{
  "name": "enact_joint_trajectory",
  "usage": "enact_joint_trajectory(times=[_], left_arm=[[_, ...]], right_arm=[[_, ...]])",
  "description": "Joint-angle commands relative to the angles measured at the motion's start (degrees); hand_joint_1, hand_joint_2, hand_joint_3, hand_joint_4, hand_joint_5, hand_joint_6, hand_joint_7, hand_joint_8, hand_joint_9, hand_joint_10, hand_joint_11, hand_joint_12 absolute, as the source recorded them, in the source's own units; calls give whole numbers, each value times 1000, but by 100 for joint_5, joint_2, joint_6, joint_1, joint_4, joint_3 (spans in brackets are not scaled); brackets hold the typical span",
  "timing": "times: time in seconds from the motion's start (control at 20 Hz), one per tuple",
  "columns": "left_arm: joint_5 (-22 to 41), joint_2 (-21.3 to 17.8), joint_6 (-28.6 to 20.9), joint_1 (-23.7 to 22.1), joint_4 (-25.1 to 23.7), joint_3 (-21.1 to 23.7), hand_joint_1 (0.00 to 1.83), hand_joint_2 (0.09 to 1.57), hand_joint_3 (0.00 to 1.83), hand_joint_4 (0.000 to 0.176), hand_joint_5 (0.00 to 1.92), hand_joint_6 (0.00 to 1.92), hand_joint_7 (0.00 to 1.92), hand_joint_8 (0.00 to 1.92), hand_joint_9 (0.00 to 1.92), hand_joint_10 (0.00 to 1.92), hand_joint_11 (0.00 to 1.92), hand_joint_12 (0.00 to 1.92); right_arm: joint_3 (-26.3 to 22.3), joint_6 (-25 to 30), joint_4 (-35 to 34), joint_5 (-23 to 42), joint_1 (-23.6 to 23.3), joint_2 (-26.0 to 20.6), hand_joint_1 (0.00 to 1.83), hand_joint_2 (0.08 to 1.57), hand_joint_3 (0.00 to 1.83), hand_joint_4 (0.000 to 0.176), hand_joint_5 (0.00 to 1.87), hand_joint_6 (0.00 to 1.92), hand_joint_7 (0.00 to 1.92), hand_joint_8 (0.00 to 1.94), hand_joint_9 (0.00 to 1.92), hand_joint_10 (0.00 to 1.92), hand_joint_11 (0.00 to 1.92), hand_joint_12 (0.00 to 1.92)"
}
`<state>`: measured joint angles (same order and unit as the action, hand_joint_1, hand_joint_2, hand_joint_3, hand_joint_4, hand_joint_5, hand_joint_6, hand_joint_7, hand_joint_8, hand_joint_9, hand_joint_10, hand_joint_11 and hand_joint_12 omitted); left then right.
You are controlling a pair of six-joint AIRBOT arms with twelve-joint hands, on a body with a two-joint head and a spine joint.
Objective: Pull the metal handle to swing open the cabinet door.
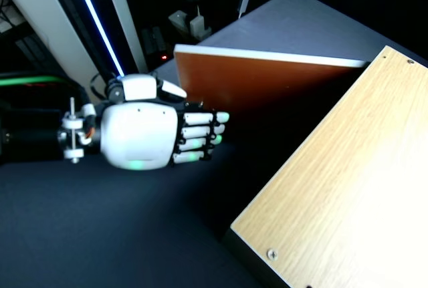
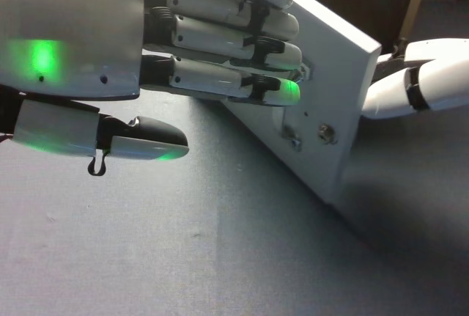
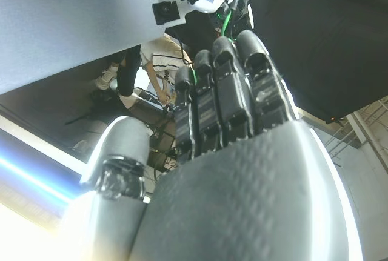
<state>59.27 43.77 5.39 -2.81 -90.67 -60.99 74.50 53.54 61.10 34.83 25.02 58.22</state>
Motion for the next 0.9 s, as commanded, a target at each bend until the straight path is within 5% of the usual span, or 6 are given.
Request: enact_joint_trajectory(times=[0.0,0.65,0.75,0.85], left_arm=[[95,-29,35,-63,557,6,44,1550,43,0,325,1,322,1,295,1,0,688],[95,-29,35,-63,557,6,0,1561,10,0,333,1,335,3,309,4,4,691],[95,-29,35,-63,557,6,0,1553,3,0,334,1,335,2,310,3,0,705],[95,-29,35,-63,557,6,0,1536,0,0,337,2,339,2,313,3,0,719]], right_arm=[[14,-42,-338,536,-60,-10,0,1570,343,0,189,0,208,0,186,0,0,570],[39,-610,-458,1312,7,321,0,1571,96,0,168,2,197,1,175,2,0,533],[44,-1227,-554,1373,44,406,0,1571,59,0,172,2,202,2,182,3,0,560],[49,-1246,-582,1400,54,470,0,1571,38,0,167,0,196,0,175,0,0,546]])
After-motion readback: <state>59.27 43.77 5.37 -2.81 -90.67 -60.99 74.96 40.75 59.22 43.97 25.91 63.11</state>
